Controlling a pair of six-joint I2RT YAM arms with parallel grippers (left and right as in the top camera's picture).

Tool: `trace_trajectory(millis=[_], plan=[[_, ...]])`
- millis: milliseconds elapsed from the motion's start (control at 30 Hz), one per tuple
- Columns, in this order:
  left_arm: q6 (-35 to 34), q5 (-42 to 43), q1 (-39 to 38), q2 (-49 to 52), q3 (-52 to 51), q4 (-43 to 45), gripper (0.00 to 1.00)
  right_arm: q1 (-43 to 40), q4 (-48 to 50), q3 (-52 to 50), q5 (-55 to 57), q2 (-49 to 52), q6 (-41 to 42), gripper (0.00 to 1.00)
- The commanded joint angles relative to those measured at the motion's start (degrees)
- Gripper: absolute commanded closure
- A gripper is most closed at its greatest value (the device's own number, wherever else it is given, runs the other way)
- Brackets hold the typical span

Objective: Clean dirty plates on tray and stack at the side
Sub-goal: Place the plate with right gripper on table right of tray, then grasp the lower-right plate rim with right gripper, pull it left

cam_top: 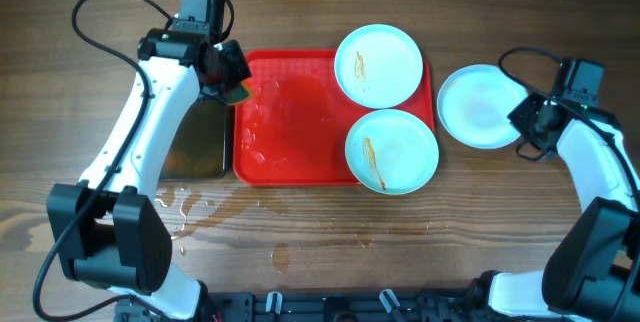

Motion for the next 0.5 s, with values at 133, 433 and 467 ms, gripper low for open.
trace_trajectory(millis=[133, 433, 467], plan=[[-0.7, 1.1, -0.3, 0.5, 0.5, 0.4, 0.96, 1.0, -9.3, 5.4, -31.1, -1.1, -11.8, 0.58], [-0.7, 1.2, -0.3, 0.5, 0.5, 0.4, 0.96, 18.1, -17.1, -2.2, -20.3, -0.8, -11.2, 0.61], [-0.7, 1.2, -0.3, 0.5, 0.5, 0.4, 0.96, 18.5, -17.9, -2.6, -18.8, -0.8, -10.0, 0.62]])
